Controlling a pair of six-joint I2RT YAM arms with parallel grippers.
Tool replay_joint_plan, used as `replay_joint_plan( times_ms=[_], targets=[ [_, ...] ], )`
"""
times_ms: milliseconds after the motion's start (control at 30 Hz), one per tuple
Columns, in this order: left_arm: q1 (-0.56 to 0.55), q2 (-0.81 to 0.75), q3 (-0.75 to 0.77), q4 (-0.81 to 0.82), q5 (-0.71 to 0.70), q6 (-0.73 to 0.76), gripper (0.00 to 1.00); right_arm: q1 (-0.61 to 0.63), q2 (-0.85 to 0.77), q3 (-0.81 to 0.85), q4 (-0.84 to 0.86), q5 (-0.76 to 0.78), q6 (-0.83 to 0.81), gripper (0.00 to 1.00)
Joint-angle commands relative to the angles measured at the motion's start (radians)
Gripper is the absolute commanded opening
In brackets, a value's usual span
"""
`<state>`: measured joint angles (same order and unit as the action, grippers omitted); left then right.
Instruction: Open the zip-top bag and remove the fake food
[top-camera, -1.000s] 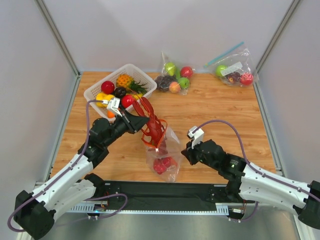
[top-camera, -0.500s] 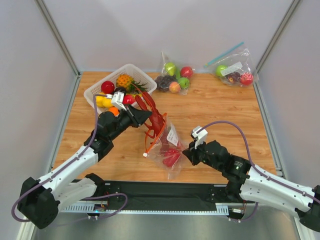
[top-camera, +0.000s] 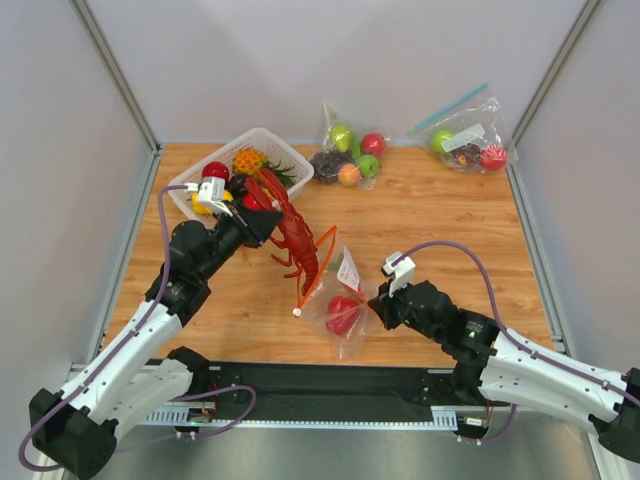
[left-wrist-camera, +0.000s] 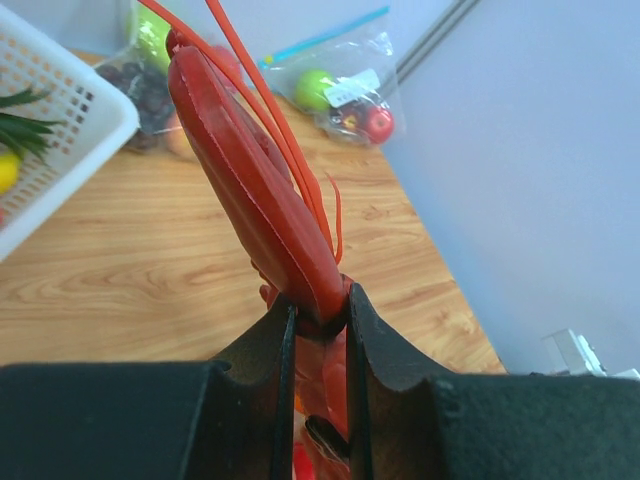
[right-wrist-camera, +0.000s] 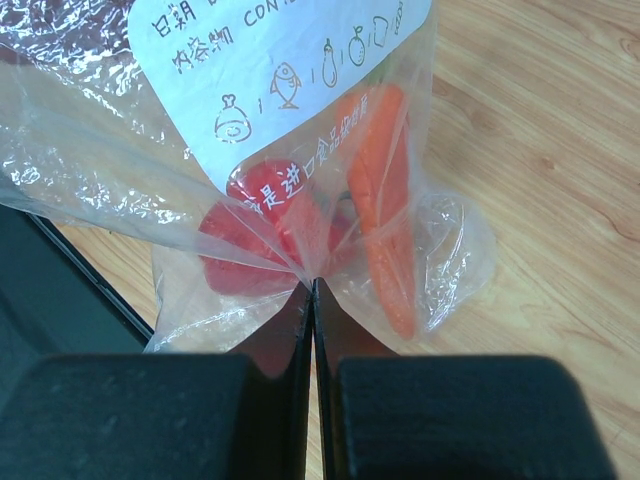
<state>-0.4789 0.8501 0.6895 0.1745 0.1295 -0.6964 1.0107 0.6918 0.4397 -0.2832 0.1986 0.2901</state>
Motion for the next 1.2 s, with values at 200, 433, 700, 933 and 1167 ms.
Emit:
replay_joint_plan(
  times_ms=[200,433,700,933,1167],
  targets=[
    [0.135,-0.066,0.077,-0.059,0.077,0.032,0.00,-0.006,-0.009,0.014,0.016,0.021,-0.003,0.00],
    [0.285,-0.034,0.123,-0.040,0.104,0.002,0.00,-0.006,-0.026,0.016,0.000,0.021,-0.006,0.00],
    [0.464,0.092,0.171,0.092,0.135,-0.137,0.00,-0.004,-0.058,0.014,-0.017,0.021,-0.006,0.00],
    [0.461,0.311,0.266,0.206,-0.068,-0.146,0.00,-0.004,-0.046,0.014,-0.005,-0.021,0.011,0.00],
    [0.401,0.484,0.395,0.312,-0.268,-0.029,0.00,-0.004,-0.025,0.002,0.018,-0.062,0.037,0.00]
  ],
)
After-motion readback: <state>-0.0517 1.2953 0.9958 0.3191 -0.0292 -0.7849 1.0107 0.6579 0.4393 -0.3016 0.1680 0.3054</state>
